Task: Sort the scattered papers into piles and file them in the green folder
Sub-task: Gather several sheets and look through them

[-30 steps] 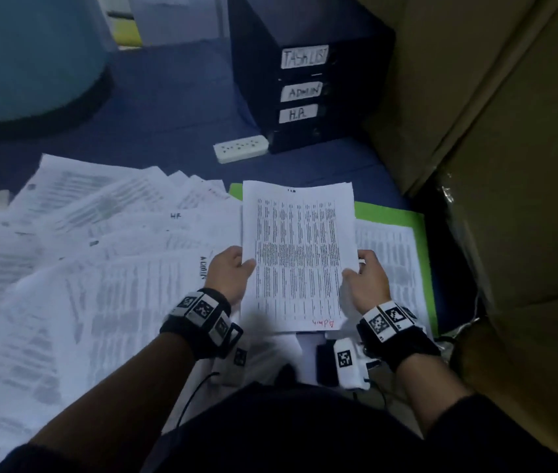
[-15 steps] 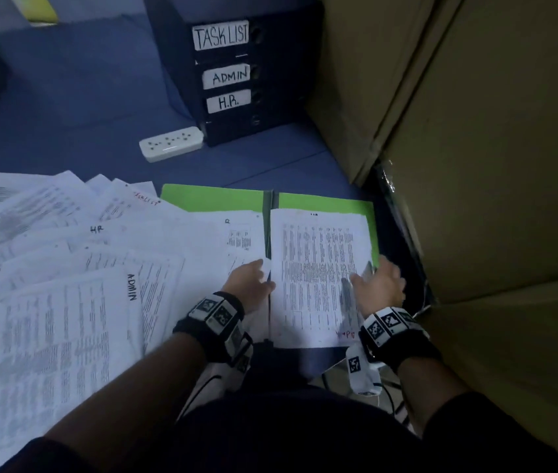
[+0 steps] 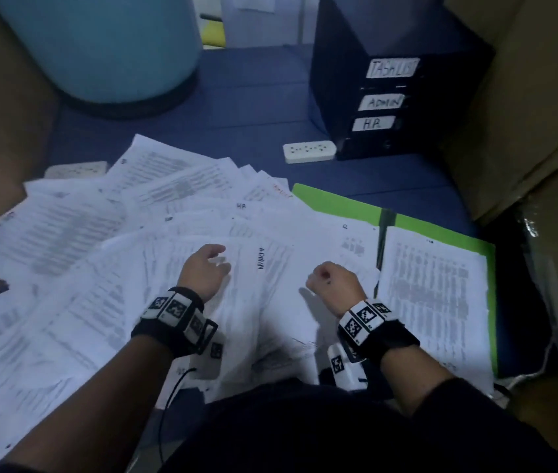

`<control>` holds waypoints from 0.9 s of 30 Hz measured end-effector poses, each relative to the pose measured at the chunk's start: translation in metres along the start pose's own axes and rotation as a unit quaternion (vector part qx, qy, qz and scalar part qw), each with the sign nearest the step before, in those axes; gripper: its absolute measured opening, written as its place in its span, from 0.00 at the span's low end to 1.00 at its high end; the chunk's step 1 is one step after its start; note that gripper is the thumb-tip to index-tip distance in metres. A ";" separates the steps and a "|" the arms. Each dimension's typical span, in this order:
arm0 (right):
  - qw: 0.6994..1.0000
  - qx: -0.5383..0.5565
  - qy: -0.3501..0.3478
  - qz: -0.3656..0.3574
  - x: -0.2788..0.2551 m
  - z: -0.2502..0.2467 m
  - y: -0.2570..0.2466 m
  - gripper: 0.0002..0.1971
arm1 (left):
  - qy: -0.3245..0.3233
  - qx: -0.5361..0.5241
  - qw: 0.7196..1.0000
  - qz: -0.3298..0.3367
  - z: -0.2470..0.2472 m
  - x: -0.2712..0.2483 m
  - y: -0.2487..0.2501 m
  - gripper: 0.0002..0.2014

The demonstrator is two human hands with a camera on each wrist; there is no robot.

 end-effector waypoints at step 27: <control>0.983 0.067 0.140 -0.103 -0.027 0.053 -0.112 0.06 | -0.078 -0.154 0.985 -0.017 -0.108 0.006 -0.085 0.37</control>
Point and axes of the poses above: each hand's wrist, its own x-axis towards the middle knuckle, its own z-axis out of the palm, y = z × x, the point moved 6 cm from there along x, towards the middle knuckle, and after that the axes turned 4 degrees about -z, right-handed, at the moved point
